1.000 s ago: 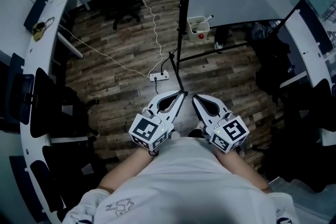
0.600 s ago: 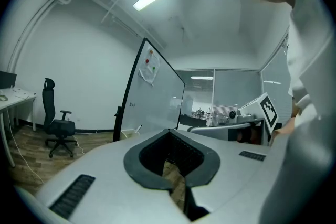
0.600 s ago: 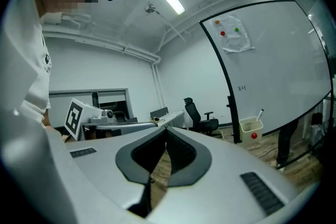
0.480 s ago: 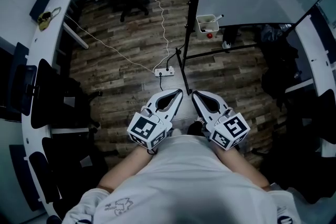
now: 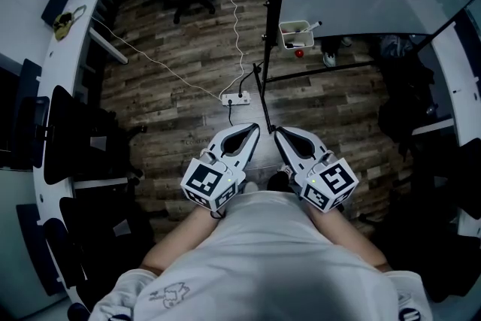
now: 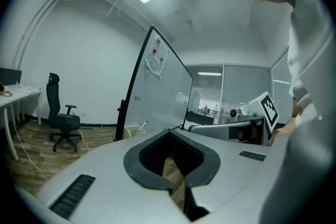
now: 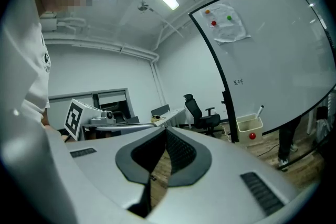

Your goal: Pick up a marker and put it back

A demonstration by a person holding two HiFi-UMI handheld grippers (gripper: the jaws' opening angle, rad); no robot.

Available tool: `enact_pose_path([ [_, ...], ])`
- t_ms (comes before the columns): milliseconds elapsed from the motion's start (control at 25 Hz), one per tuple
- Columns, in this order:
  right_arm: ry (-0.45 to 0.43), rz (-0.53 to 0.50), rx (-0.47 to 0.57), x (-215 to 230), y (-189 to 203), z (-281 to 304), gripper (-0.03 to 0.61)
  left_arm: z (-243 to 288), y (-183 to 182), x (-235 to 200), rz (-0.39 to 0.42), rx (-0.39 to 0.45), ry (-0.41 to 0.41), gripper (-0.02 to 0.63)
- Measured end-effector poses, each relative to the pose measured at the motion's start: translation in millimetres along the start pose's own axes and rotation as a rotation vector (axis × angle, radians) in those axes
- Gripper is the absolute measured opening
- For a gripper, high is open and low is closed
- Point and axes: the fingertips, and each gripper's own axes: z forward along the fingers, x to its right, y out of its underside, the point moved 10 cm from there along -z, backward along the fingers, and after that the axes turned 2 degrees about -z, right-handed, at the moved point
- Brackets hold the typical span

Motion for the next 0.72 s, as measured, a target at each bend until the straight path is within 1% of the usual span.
enact_pose_path([
  [200,0.003,0.019,0.0,39.1,-6.5,-0.2,0.012,37.9,-2.3,-3.2,-0.004,-0.005,-0.005,0.005],
  [440,0.0,0.017,0.016,90.7,-23.1,-4.4,0.011,91.6,-11.5,-0.9,0.008,-0.005,0.002,0.005],
  [600,0.009,0.019,0.029,125.4,-35.4,-15.0,0.011,126.0,-18.4,7.8,0.016,0.01,0.01,0.005],
  [720,0.014,0.01,0.037,143.4,-41.7,-24.8,0.012,144.5,-21.8,15.1,0.024,0.028,0.015,0.005],
])
